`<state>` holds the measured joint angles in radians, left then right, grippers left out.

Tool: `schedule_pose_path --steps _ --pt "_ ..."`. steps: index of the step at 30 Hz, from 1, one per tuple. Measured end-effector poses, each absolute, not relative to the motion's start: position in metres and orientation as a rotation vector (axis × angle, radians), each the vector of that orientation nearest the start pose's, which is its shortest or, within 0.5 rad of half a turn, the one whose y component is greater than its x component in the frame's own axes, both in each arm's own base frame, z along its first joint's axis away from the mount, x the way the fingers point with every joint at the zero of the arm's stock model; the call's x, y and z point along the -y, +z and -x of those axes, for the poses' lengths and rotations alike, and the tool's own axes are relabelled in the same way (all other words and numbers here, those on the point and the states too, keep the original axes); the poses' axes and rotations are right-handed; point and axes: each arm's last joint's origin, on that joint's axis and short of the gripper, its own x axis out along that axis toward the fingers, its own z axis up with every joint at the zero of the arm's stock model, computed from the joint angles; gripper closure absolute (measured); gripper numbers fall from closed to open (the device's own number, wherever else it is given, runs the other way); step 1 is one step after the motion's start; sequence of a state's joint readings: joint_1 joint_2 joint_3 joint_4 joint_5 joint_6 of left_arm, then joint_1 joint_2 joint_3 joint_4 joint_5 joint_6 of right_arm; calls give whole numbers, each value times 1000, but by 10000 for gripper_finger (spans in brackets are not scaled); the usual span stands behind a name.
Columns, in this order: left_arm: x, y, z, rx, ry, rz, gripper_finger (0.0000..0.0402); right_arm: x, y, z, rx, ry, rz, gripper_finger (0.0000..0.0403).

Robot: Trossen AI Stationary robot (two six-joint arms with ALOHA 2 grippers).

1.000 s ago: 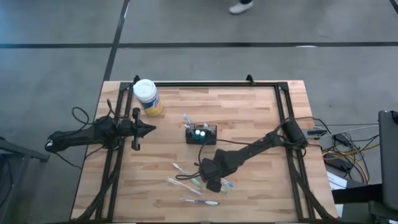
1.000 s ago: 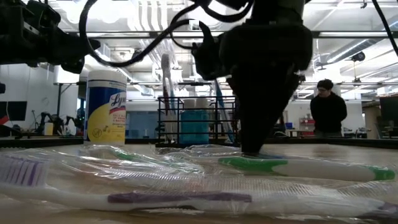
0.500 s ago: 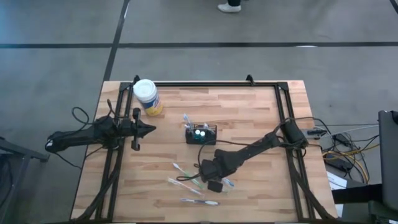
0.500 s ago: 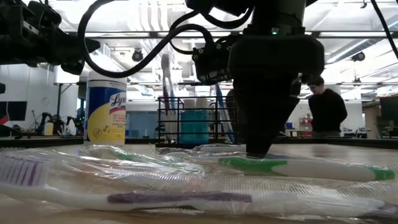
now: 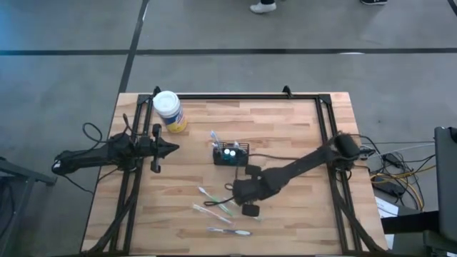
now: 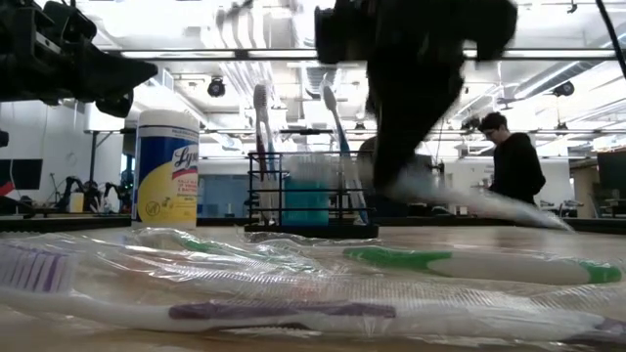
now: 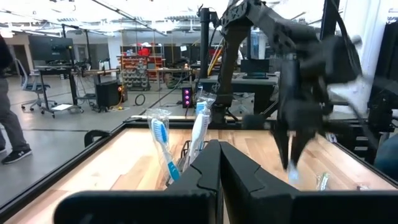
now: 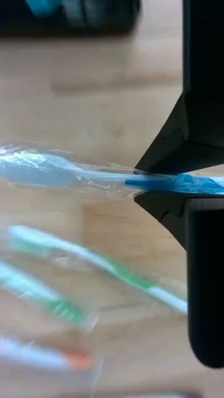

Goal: Pick & Place toothbrushing station
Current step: Put the blue toothbrush into the mesh organizer

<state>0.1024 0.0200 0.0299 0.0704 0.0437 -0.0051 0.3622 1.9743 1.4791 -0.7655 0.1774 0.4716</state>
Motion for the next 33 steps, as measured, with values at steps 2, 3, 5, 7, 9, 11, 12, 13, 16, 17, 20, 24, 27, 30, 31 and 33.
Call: schedule_pose_path --steps 2,3,5,7,9,11,12,13,16,17,20,24,27,30,31,33 --pt "-9 180 -96 82 57 2 392 -133 210 -366 -1142 -108 -68 374" --pt "-9 180 -96 85 57 2 392 -131 221 -363 -1087 -96 -71 374" --pt "-8 181 -96 87 52 3 392 -128 243 -354 -966 -56 -76 374" --pt "-8 182 -96 95 46 2 392 -124 266 -345 -809 5 -74 374" --pt "-8 182 -96 100 43 -1 392 -119 282 -331 -667 55 -65 374" --pt "-8 183 -96 105 33 -8 392 -113 293 -317 -544 88 -54 374" --pt "-8 183 -96 111 31 -8 392 -110 297 -309 -485 100 -46 374" --pt "-8 184 -96 118 31 -9 392 -107 298 -301 -434 108 -37 374" --pt "-8 185 -96 131 28 -3 392 -98 298 -280 -296 107 -13 374" --pt "-8 187 -96 144 27 5 392 -95 296 -275 -272 103 -14 374" --pt "-7 192 -96 196 16 28 392 -84 293 -263 -210 87 -19 374" --pt "-7 197 -101 176 0 46 392 -73 287 -258 -182 56 -9 374" --pt "-8 203 -107 150 0 50 392 -69 282 -261 -197 40 21 374" --pt "-9 215 -116 161 6 50 392 -67 279 -268 -188 32 49 374" --pt "-10 219 -120 164 13 50 392 -67 277 -269 -187 31 61 374" --pt "-11 228 -128 167 20 49 387 -67 275 -273 -175 29 85 374"
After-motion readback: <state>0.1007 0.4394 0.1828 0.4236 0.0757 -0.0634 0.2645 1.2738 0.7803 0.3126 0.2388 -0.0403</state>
